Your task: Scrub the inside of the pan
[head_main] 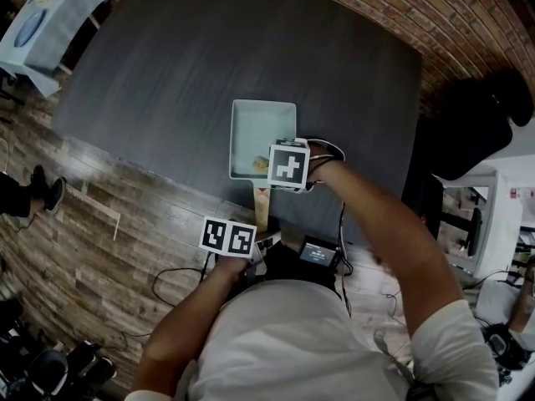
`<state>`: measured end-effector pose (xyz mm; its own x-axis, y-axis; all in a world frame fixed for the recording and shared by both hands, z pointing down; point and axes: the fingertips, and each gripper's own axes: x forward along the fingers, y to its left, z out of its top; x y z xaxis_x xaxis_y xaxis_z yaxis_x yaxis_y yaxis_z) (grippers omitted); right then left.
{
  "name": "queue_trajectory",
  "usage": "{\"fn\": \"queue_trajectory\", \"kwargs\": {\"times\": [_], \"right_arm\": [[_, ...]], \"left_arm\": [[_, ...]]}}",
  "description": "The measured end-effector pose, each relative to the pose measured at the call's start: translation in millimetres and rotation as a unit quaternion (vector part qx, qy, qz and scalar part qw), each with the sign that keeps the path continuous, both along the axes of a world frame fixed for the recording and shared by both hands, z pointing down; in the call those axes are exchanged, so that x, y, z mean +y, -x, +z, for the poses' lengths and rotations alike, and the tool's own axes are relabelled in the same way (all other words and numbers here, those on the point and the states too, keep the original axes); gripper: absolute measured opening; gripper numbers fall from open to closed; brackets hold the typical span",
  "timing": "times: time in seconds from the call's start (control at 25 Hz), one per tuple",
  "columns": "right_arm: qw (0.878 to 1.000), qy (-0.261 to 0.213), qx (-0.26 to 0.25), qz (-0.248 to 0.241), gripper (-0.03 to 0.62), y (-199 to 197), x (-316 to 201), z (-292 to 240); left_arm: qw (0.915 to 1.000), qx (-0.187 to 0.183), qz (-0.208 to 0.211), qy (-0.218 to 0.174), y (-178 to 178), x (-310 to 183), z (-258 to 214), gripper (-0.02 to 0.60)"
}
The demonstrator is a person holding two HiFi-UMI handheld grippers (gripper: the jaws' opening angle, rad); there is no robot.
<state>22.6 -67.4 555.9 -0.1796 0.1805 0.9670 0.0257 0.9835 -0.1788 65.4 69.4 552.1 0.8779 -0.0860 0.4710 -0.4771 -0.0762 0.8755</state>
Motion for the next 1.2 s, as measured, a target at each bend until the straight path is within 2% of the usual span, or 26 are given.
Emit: {"fn": "queue_trajectory", "kwargs": {"times": [0.16, 0.44, 0.6, 0.72, 0.92, 1.08, 1.2], "right_arm": [[1.000, 0.008, -0.004, 0.004, 0.055, 0, 2, -3], [1.000, 0.021, -0.013, -0.016, 0.055, 2, 5, -7], [0.999, 0.001, -0.038, -0.009, 0.054, 11, -7, -16], [0.996, -0.040, -0.077, 0.025, 0.055, 23, -30, -24], [0.983, -0.107, -0.115, 0.099, 0.054, 40, -70, -30], [0.965, -0.146, -0.147, 0.161, 0.055, 58, -99, -34], [0.947, -0.164, -0.167, 0.219, 0.054, 68, -120, -34]], "left_arm": [[1.0000, 0.002, -0.003, 0.001, 2, 0, -1, 0.074], [1.0000, 0.004, -0.008, 0.000, 2, 0, -1, 0.074], [0.9999, 0.007, -0.014, 0.000, 2, -1, -1, 0.072], [0.9999, 0.007, -0.014, 0.000, 1, -1, 0, 0.071], [0.9998, 0.013, -0.017, 0.003, 0, 0, -1, 0.068], [0.9997, 0.014, -0.018, 0.005, 0, -1, -2, 0.066], [0.9997, 0.014, -0.019, 0.006, -1, 0, -2, 0.064]]}}
